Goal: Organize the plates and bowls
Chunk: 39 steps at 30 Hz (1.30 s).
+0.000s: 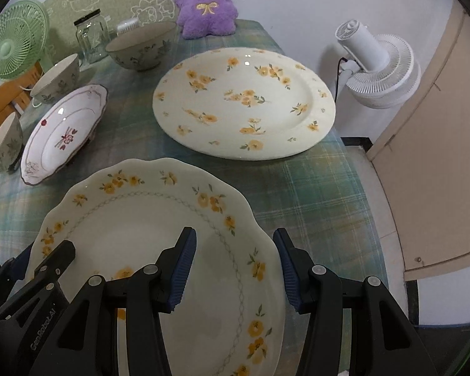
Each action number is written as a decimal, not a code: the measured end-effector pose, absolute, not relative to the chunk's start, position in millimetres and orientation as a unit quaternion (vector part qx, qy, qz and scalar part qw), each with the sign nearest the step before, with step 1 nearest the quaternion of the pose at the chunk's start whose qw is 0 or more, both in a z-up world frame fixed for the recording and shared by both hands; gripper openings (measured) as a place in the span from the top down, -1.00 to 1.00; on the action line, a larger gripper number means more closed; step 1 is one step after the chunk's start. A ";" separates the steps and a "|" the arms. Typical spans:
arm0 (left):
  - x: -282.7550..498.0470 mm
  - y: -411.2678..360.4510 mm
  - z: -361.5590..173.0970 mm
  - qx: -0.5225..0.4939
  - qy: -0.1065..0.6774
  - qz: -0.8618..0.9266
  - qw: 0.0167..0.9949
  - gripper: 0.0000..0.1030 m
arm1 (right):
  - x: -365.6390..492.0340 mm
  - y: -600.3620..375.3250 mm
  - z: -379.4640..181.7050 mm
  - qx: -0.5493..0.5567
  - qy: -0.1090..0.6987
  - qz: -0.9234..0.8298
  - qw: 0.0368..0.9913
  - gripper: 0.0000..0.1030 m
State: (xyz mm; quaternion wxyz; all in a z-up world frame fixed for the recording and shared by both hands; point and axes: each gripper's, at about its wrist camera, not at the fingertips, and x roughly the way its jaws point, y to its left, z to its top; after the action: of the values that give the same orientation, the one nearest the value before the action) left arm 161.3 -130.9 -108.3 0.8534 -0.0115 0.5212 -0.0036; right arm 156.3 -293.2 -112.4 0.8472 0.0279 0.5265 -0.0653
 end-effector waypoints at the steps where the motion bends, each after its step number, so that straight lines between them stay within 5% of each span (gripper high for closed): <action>1: 162.7 -132.0 -108.8 -0.010 0.519 0.001 0.855 0.17 | 156.7 -294.3 -114.0 0.028 0.527 -0.063 0.847 -0.06; 13: 168.1 -134.0 -113.9 -0.019 0.520 0.018 0.854 0.07 | 169.0 -298.7 -130.0 0.042 0.552 -0.020 0.832 -0.23; 18: 161.8 -141.7 -100.7 -0.008 0.512 0.015 0.859 -0.44 | 167.7 -297.2 -109.2 0.030 0.531 -0.005 0.847 -0.53; 39: 184.8 -161.4 -23.7 -0.008 0.430 -0.067 0.900 -0.53 | 159.1 -321.3 -11.6 0.066 0.434 -0.069 0.896 -0.53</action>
State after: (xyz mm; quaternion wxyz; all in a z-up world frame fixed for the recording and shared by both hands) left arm 184.8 -161.4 -23.7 0.9002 -0.0084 0.4301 -0.0674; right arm 159.1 -321.3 -11.6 0.8958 0.0664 0.4341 -0.0688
